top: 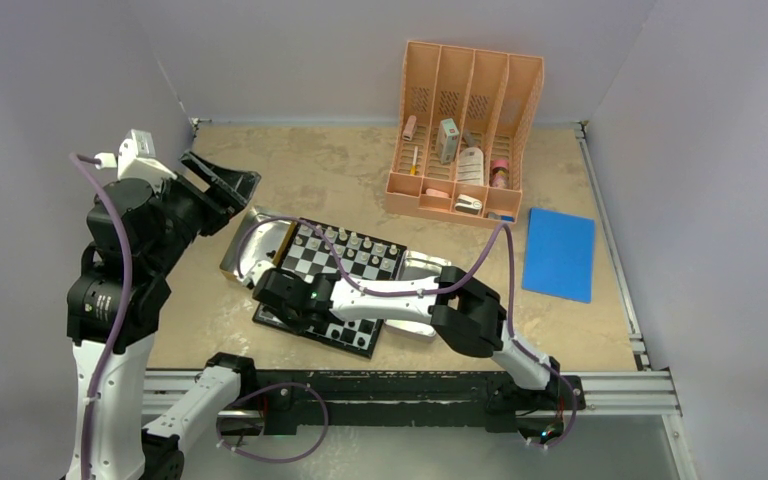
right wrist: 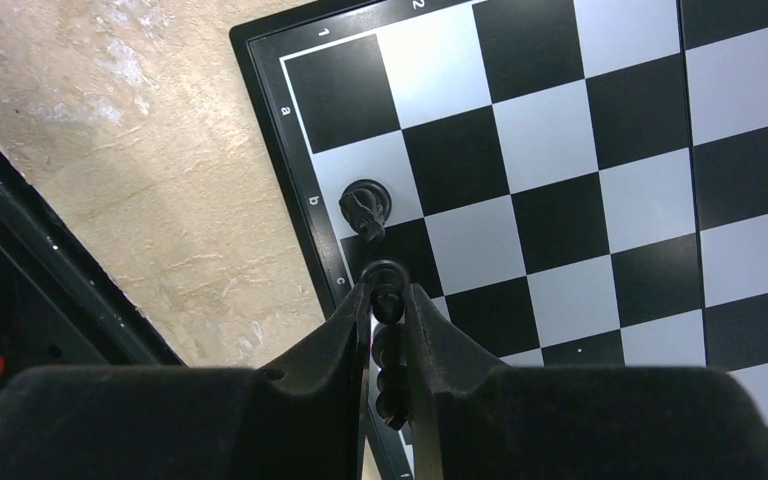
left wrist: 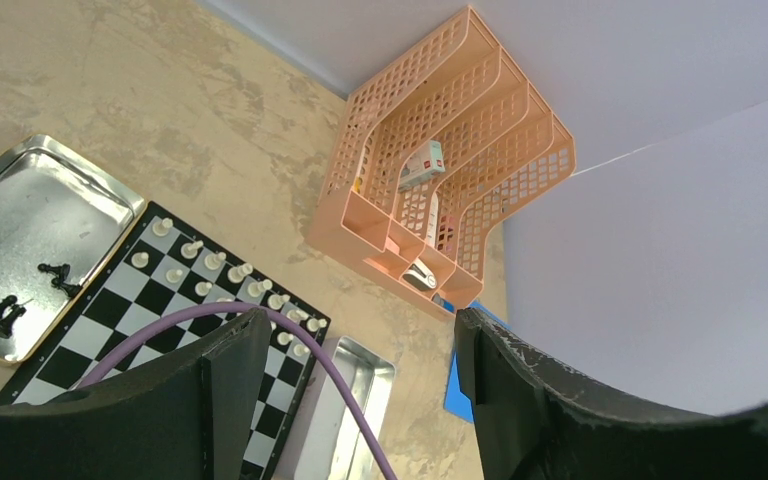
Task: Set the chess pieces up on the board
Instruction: Place the chess piece on the chessboard.
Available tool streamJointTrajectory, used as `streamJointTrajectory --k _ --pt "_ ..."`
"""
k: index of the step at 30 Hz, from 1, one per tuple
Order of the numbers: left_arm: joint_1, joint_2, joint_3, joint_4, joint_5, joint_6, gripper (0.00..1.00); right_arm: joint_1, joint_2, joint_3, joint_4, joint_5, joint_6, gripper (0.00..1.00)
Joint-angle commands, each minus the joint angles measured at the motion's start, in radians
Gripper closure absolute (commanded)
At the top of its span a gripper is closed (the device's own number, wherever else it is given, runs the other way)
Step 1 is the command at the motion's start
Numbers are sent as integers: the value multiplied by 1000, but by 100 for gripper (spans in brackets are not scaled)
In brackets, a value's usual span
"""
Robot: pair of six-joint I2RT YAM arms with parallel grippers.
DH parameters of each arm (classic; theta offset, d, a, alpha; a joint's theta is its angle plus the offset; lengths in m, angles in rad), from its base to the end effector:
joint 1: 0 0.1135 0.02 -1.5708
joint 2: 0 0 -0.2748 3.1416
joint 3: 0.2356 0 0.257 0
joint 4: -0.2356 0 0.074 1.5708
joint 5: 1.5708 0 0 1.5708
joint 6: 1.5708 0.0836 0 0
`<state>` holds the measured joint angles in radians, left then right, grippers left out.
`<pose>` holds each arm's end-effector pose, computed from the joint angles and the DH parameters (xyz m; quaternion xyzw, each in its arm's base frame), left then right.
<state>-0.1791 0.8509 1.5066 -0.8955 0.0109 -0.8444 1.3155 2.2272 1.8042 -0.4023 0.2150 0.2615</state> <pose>0.1508 -0.0282 0.4826 -0.2537 0.7446 -0.3061 0.5362 0.1551 0.5236 0.1689 -0.4319 0.8200 0.1864 0.3261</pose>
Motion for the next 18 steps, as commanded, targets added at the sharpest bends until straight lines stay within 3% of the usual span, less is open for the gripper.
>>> streamJointTrajectory --k 1,8,18 --pt "-2 5 -9 55 -9 23 33 2 -5 40 -23 25 -10 79" --pt "-2 4 -20 59 -5 19 33 2 -11 47 -18 15 -10 78" --pt "-2 5 -37 60 9 42 33 -1 -63 97 8 -6 -27 70"
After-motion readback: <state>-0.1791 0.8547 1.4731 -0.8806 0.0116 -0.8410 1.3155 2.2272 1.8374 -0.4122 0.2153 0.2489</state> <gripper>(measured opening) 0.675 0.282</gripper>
